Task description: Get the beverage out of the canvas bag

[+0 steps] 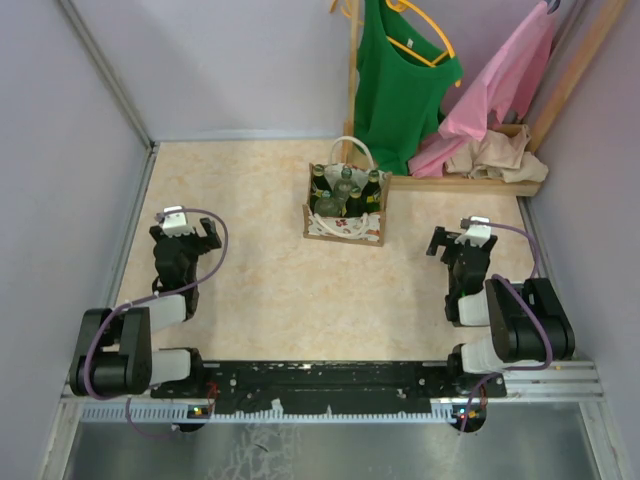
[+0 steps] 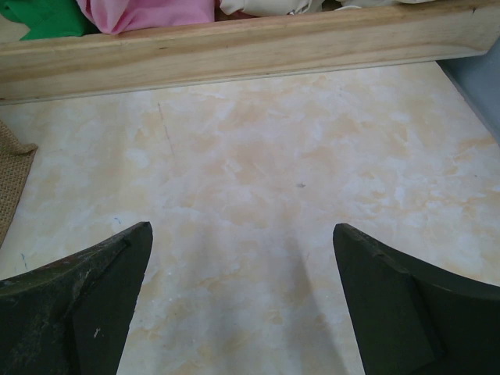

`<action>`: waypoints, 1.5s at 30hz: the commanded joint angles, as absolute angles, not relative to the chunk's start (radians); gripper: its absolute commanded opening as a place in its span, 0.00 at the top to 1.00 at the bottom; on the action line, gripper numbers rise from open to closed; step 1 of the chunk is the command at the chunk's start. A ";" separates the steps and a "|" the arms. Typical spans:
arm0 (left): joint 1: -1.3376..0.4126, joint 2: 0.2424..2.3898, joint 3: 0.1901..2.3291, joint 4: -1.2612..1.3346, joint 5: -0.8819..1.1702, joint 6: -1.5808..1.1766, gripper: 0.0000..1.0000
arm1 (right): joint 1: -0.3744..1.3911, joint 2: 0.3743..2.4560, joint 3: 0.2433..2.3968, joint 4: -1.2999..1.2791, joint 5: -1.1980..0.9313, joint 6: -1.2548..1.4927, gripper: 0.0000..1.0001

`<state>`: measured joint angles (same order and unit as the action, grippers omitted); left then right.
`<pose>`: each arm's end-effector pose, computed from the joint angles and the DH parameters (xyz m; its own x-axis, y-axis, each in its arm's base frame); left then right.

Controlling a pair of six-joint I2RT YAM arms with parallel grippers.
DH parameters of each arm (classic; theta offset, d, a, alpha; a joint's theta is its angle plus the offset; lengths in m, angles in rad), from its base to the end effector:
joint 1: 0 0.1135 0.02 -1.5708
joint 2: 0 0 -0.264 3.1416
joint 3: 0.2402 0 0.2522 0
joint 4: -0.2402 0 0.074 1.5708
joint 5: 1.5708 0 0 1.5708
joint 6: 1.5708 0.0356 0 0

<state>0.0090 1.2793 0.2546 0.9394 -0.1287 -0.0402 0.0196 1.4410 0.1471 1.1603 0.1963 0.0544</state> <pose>0.2315 0.0067 0.1789 -0.0796 -0.0406 -0.9960 -0.1401 0.9897 -0.0291 0.2185 -0.0027 0.1415 -0.1235 0.0509 -0.9910 0.1810 0.9831 0.0280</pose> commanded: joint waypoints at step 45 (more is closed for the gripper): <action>-0.245 1.375 0.961 0.501 0.322 -0.120 0.00 | 0.029 1.443 0.180 1.217 0.202 0.043 0.01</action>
<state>-0.2237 1.3109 0.8200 0.5976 0.2489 -0.0723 0.0196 1.4410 0.1471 1.1603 0.1963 0.0544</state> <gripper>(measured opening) 0.998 0.990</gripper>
